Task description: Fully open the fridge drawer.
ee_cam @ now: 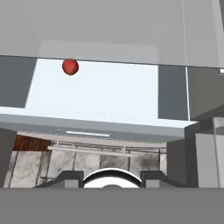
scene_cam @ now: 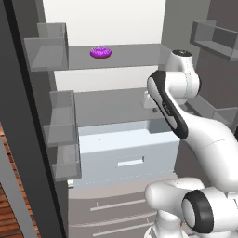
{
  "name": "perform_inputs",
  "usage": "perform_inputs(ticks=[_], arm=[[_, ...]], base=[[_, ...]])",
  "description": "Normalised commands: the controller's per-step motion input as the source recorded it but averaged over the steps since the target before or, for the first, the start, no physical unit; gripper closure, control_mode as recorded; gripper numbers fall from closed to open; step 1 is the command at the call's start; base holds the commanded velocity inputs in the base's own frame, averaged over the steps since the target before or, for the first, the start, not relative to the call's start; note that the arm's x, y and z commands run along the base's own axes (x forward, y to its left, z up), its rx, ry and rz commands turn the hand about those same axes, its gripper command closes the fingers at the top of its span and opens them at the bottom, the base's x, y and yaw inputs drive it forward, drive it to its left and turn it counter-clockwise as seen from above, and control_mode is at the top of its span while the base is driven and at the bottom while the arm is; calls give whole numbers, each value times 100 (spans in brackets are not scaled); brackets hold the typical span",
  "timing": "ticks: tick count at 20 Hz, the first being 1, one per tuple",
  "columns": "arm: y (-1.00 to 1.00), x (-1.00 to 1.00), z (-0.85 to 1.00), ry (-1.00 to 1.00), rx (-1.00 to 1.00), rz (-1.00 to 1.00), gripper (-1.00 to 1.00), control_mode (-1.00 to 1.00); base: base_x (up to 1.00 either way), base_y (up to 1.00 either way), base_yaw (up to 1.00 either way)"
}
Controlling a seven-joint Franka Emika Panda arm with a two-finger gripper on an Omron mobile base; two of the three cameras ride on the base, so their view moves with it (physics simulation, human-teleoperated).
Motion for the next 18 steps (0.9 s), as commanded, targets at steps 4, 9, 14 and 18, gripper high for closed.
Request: perform_inputs(ticks=[4,9,14,18], arm=[[0,-4,0,0,0,0,-100,-100],[3,-12,0,0,0,0,-100,-100],[5,-19,-2,0,0,0,-100,-100],[5,-19,-12,0,0,0,-100,-100]], base=[[0,0,0],[0,0,0],[0,0,0],[0,0,0]])
